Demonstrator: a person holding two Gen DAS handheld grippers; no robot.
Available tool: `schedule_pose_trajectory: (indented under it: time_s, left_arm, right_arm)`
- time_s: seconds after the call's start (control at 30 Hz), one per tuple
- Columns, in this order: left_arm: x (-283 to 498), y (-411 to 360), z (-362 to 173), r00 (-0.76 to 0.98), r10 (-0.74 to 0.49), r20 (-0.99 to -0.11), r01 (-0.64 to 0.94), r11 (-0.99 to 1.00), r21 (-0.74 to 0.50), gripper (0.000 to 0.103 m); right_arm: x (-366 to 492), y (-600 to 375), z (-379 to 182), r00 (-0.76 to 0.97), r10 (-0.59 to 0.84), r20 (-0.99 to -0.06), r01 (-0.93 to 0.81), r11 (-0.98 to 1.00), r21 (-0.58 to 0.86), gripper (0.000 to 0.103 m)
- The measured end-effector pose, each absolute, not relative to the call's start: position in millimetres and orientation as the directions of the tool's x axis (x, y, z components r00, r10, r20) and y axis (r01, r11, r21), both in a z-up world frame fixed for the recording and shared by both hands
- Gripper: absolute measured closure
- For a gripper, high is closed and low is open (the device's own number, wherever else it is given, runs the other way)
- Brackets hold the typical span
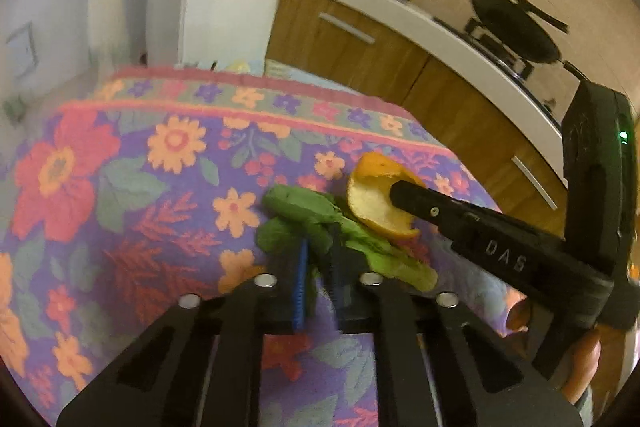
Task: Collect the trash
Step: 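Grasp the bok choy leaves with the left tool while the right tool grasps the orange peel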
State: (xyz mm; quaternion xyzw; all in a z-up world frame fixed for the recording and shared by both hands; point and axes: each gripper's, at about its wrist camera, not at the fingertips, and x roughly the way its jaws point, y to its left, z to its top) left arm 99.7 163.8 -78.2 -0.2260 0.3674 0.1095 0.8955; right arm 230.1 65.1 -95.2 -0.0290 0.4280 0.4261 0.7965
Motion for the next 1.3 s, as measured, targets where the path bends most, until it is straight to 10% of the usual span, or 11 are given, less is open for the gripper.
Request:
schedule_pose_trajectory:
  time_s: [0.43, 0.97, 1.07, 1.13, 1.3]
  left_arm:
    - [56, 171, -38, 0.755, -0.137, -0.641, -0.131, 0.927, -0.352, 0.101]
    - [55, 237, -55, 0.622, -0.093, -0.777, -0.168, 0.954, -0.249, 0.100]
    - [68, 240, -61, 0.630, -0.090, -0.772, -0.194, 0.944, -0.268, 0.082]
    - [68, 239, -63, 0.626, -0.072, -0.777, -0.234, 0.932, -0.276, 0.042]
    - [35, 227, -58, 0.621, 0.099, -0.778, -0.402, 0.892, -0.207, 0.039]
  right_arm:
    - [210, -13, -64, 0.344, 0.680, -0.648, -0.648, 0.671, 0.361, 0.098]
    - [184, -17, -81, 0.321, 0.639, -0.699, -0.640, 0.691, 0.338, 0.098]
    - [184, -15, -83, 0.329, 0.622, -0.711, -0.638, 0.701, 0.318, 0.098]
    - [185, -16, -84, 0.328, 0.621, -0.712, -0.636, 0.702, 0.320, 0.098]
    - [187, -22, -86, 0.332, 0.622, -0.709, -0.633, 0.704, 0.322, 0.098]
